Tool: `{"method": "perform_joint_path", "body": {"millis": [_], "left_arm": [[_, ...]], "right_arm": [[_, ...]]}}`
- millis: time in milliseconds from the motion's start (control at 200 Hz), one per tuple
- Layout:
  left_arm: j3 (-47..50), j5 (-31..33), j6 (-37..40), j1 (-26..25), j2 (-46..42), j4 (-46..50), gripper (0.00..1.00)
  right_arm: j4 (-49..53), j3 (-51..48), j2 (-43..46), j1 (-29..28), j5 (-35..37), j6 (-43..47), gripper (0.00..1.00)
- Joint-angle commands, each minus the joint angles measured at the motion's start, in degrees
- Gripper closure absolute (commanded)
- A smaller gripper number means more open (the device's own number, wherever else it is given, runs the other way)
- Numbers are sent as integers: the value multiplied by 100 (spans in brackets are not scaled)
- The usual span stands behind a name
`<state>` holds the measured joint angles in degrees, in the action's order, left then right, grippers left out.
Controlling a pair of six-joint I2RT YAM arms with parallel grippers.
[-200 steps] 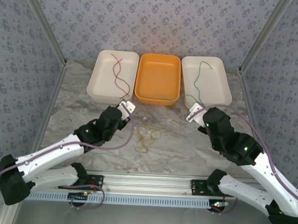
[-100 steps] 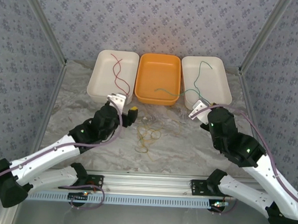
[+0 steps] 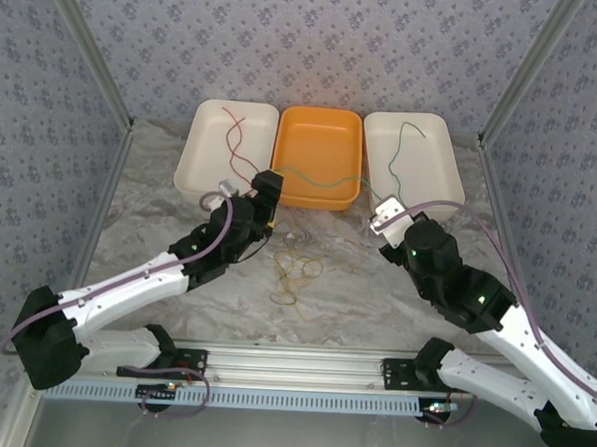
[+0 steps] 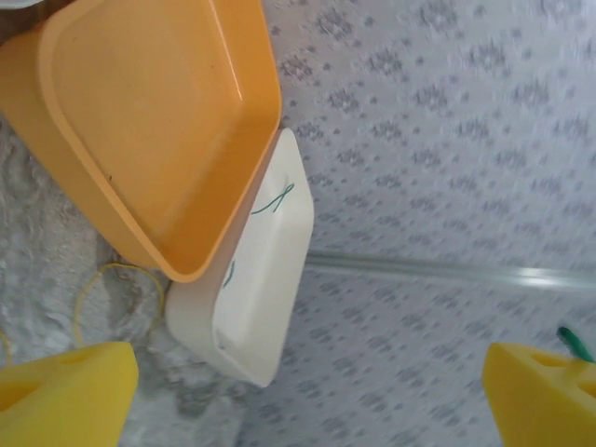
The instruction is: Untangle the cables
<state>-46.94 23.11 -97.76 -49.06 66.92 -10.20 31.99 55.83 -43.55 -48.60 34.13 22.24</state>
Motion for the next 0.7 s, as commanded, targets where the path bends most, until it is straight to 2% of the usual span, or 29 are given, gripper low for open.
{"method": "perform_joint_path", "body": {"millis": [0, 110, 180, 250, 365, 535, 695], "left_arm": [[-74, -173, -1671, 174, 153, -624, 6], [13, -315, -2070, 226, 249, -995, 7], [62, -221, -2032, 165, 99, -1043, 7], [-46, -234, -1996, 78, -154, -497, 10], [-86, -155, -2306, -186, -640, 612, 24], [9, 411, -2778, -619, -1282, 1745, 23], [98, 625, -2898, -623, -1320, 1450, 20]], "right_arm": [[-353, -137, 26, -108, -246, -490, 100], [-439, -276, -21, -155, -215, -627, 100], [-479, -350, -20, -150, -206, -708, 100], [-535, -425, 22, -135, -219, -773, 100], [-587, -515, 29, -3, -304, -906, 100], [-576, -467, 51, 346, -590, -1201, 100], [-744, -515, 15, 334, -938, -1388, 100]]}}
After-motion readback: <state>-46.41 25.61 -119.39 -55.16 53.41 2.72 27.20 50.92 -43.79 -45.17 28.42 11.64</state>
